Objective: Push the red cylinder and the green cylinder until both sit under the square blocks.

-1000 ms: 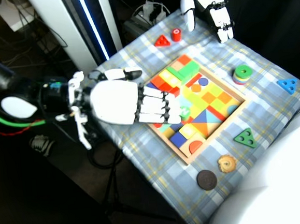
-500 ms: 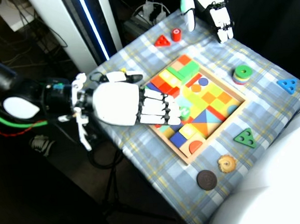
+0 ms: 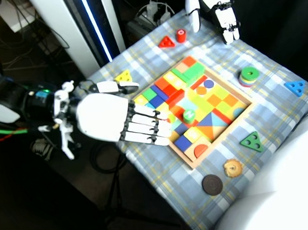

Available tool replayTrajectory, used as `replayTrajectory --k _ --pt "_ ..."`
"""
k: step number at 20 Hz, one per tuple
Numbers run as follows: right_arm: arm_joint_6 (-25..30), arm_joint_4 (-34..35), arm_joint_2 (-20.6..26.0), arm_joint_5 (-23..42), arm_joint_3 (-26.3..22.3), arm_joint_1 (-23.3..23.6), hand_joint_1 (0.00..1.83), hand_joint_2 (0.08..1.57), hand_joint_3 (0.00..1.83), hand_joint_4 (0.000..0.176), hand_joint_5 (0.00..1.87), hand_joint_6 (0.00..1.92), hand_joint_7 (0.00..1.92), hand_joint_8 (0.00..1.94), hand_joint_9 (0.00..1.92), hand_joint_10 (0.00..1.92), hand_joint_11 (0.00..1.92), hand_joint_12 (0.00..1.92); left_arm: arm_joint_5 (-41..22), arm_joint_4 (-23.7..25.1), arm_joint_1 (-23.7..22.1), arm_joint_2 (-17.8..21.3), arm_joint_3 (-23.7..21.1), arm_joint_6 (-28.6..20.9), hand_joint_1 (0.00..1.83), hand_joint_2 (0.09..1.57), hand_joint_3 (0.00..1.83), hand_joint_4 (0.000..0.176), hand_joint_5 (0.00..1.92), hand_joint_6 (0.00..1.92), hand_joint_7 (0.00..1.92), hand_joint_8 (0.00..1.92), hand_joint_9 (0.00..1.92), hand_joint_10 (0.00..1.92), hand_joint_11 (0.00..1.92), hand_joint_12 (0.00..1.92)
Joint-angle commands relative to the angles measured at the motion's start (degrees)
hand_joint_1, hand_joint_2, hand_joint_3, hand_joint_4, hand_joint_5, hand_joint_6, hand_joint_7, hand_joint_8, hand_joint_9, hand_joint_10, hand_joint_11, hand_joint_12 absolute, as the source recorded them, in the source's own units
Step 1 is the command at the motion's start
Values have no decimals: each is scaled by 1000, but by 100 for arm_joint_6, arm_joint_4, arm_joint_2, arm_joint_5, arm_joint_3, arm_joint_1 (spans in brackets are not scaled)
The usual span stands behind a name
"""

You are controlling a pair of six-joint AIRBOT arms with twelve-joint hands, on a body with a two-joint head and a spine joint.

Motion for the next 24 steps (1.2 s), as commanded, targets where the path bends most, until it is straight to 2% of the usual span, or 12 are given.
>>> replayTrajectory --k 1,4,5,6,7,8,10,16,20,21,23,24 --pt "-56 117 47 412 -32 8 0 1079 0 110 398 0 179 0 0 0 0 0 -618 269 -36 27 1 -12 25 1290 0 34 190 1 402 1 406 2 324 8" --pt "-121 149 258 442 -244 -54 0 1074 0 116 406 3 183 2 0 0 0 0 -611 271 -36 29 4 -12 36 1284 0 45 195 5 404 3 406 5 321 9" --pt "-134 155 314 474 -302 -58 0 1079 0 106 415 7 189 4 0 0 0 0 -608 271 -36 29 3 -12 37 1287 0 42 197 5 408 4 413 7 328 11" --pt "-155 175 358 550 -349 -59 0 1080 0 113 414 6 190 4 0 0 0 0 -603 270 -36 29 4 -12 41 1287 0 38 203 6 418 6 426 11 342 17" --pt "-160 207 385 645 -376 -59 0 1095 2 91 425 9 199 7 0 0 0 0 -603 268 -36 26 2 -12 33 1285 0 40 195 2 414 4 422 7 325 9" --pt "-160 232 401 720 -392 -59 0 1094 1 82 429 10 199 6 0 0 0 0 -602 268 -36 24 2 -12 35 1288 1 40 201 4 415 3 416 4 312 3" --pt "-174 295 425 890 -416 -58 0 1086 0 90 441 12 204 7 8 3 15 6 -586 268 -36 24 3 -12 50 1289 1 30 208 5 419 4 423 6 322 7" --pt "-298 492 409 1305 -315 -29 0 1086 2 103 439 7 213 7 30 8 37 14 -576 268 -36 25 9 -13 51 1298 3 31 204 1 413 0 426 3 335 10" --pt "-300 492 -54 1362 17 100 0 1083 0 97 441 6 222 8 44 11 51 18 -572 269 -38 21 10 -14 37 1295 1 33 198 0 411 0 421 0 318 3" --pt "-300 474 -154 1359 91 157 0 1107 9 95 434 2 213 2 39 6 58 21 -560 270 -43 24 13 -13 71 1290 0 40 197 0 391 1 403 0 356 17" --pt "-298 407 -388 1271 287 339 0 1092 1 69 434 1 215 3 39 5 58 20 -558 272 -47 25 13 -13 76 1293 1 35 207 4 407 7 411 4 335 7" --pt "-297 344 -515 1189 398 460 0 1077 0 68 410 0 197 0 18 0 28 7 -557 271 -47 23 12 -13 74 1294 1 36 205 3 409 7 415 5 328 4"
